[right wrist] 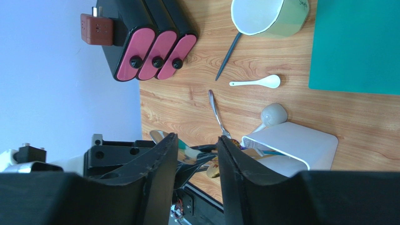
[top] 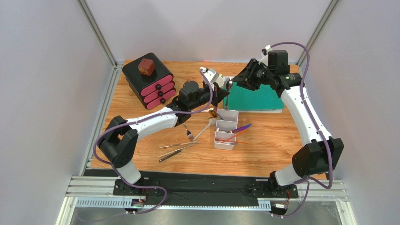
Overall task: Sort the eating utensils into containers
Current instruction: Place the spoon in the storage box.
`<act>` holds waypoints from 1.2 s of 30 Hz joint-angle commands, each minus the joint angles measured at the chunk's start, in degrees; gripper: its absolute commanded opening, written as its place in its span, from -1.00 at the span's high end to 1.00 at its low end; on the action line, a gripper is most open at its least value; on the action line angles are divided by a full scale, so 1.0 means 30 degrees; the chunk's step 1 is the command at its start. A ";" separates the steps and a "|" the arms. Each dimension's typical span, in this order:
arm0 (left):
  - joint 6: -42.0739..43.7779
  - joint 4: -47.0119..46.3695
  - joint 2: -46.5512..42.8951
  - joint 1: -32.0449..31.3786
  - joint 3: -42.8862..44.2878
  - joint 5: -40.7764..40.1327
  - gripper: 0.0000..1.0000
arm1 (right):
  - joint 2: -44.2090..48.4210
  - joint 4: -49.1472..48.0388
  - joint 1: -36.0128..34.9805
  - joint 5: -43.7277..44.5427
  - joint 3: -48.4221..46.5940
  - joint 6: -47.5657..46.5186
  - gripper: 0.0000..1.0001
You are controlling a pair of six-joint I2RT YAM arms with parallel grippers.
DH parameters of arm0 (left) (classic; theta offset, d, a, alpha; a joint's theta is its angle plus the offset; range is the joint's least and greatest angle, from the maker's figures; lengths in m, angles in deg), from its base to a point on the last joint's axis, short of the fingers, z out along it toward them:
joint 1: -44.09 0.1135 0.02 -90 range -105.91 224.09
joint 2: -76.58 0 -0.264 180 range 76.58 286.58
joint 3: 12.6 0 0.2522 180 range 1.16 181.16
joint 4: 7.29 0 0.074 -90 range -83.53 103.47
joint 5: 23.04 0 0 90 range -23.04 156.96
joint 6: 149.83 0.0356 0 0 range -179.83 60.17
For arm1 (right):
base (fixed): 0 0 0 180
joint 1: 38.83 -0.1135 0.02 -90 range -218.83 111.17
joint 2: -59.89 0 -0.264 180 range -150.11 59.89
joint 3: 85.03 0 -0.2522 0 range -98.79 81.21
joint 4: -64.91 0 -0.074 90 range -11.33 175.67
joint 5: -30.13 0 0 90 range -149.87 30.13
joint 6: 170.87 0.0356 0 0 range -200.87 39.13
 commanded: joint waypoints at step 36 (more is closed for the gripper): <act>0.1643 -0.1102 0.0246 -0.0146 -0.0525 0.2314 1.00 | -0.0090 -0.2176 -0.0843 -0.1694 0.1130 -0.0627 0.06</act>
